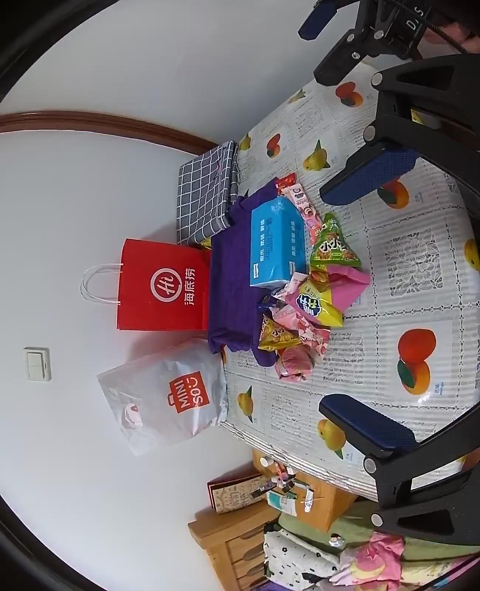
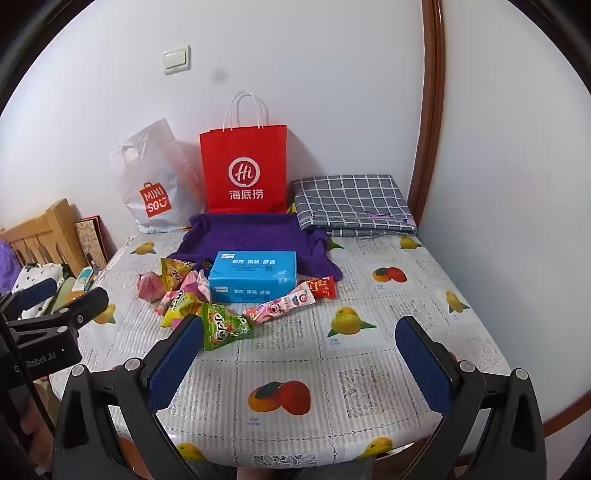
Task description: Organize snacks
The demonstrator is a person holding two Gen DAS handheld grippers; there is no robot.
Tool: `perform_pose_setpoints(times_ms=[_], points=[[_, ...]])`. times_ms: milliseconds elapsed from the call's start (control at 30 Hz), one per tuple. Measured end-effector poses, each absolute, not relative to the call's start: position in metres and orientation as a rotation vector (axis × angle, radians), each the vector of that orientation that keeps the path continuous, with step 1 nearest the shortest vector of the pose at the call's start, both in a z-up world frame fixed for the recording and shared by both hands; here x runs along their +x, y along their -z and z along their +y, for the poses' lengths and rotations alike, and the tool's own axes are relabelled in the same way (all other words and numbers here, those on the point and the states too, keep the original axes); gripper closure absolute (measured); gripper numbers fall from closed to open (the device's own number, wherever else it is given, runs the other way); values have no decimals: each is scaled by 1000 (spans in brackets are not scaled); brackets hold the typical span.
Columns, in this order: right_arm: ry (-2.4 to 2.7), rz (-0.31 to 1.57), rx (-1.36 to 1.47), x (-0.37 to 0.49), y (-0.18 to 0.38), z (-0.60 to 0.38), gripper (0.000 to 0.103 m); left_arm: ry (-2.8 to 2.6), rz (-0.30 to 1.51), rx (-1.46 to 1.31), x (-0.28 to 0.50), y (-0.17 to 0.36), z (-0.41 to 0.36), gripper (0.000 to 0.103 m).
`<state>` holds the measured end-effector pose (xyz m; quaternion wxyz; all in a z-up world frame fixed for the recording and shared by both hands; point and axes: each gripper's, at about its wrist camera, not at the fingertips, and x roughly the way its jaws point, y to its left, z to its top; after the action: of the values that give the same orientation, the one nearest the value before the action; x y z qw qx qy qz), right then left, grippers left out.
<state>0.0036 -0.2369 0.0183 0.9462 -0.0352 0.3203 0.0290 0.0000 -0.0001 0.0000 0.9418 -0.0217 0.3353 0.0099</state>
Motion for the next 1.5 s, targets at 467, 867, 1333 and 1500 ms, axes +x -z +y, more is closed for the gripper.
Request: perform_pose_setpoints(times_ms=[467,867,1333,1500], points=[[-57,635,-76,-4,-30,-236,1,-6,681,-58,-4,-2,-3,1],[-59,632,-63,-6,-30,-237,1,-6,671,-69,-5,-7,2,1],[-63,625,-51,-10,-31,-237,1,-1,666,-71,-7,-10,0,1],[-65,624,-44,-10,-32,-238,1,2,662,-74,-7,-11,0,1]])
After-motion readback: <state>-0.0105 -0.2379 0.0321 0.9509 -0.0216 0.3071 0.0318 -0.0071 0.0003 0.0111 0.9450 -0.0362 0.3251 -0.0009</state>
